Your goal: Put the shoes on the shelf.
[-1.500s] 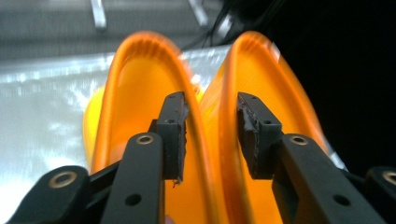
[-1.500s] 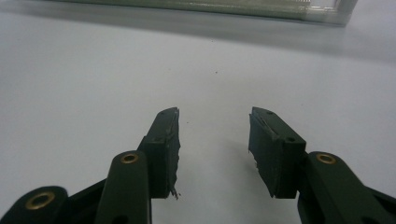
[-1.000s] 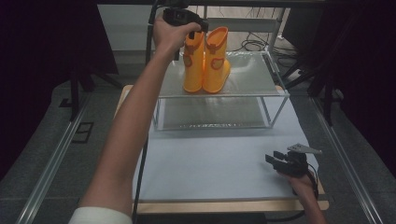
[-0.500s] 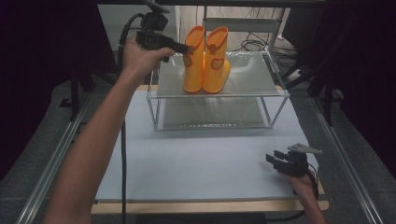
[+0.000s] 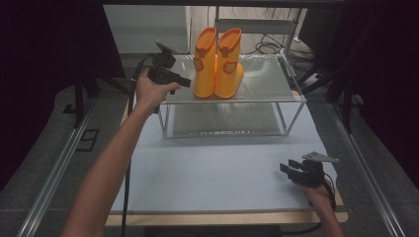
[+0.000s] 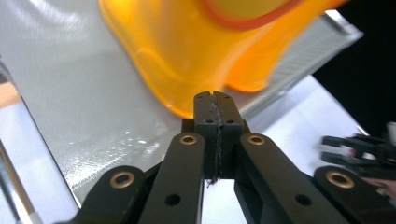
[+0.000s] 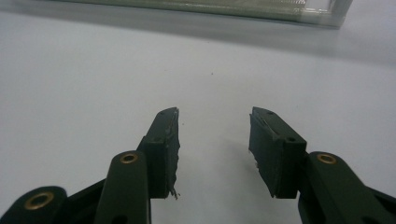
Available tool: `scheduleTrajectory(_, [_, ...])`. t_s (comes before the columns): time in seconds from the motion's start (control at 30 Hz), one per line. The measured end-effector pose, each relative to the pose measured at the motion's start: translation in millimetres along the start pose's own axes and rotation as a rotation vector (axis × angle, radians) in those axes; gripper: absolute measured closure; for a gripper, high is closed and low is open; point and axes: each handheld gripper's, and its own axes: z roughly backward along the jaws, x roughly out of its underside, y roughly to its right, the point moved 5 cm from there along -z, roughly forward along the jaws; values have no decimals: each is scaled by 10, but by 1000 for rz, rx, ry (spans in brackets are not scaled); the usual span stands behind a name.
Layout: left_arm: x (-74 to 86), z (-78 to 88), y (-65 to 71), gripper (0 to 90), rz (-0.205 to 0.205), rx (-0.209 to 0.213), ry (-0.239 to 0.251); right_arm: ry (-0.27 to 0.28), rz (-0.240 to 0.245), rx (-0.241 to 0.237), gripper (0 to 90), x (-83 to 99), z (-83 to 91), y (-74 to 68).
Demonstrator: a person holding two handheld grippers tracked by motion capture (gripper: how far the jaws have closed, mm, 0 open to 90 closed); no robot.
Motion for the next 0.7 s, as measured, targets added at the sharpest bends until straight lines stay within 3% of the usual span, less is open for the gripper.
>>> scheduleTrajectory(0.13, [65, -258, -104, 897, 19, -27, -25, -5, 7, -2, 527, 9, -10, -2])
scheduleTrajectory(0.27, [105, -448, -96, 898, 13, -35, -63, -1, 3, -2, 527, 3, 0, 4])
scheduleTrajectory(0.4, [84, -483, -37, 898, 11, -46, -65, -2, -5, -3, 527, 9, 1, 10])
scheduleTrajectory(0.47, [73, -484, 15, 899, -12, -81, -74, -4, 2, -8, 527, 12, -10, -4])
scheduleTrajectory(0.57, [36, -473, 86, 899, 0, -39, -70, -1, 2, -23, 527, 4, -14, -38])
scheduleTrajectory(0.7, [-14, -530, 246, 899, -18, -10, -68, 4, 2, -26, 527, -3, -16, -58])
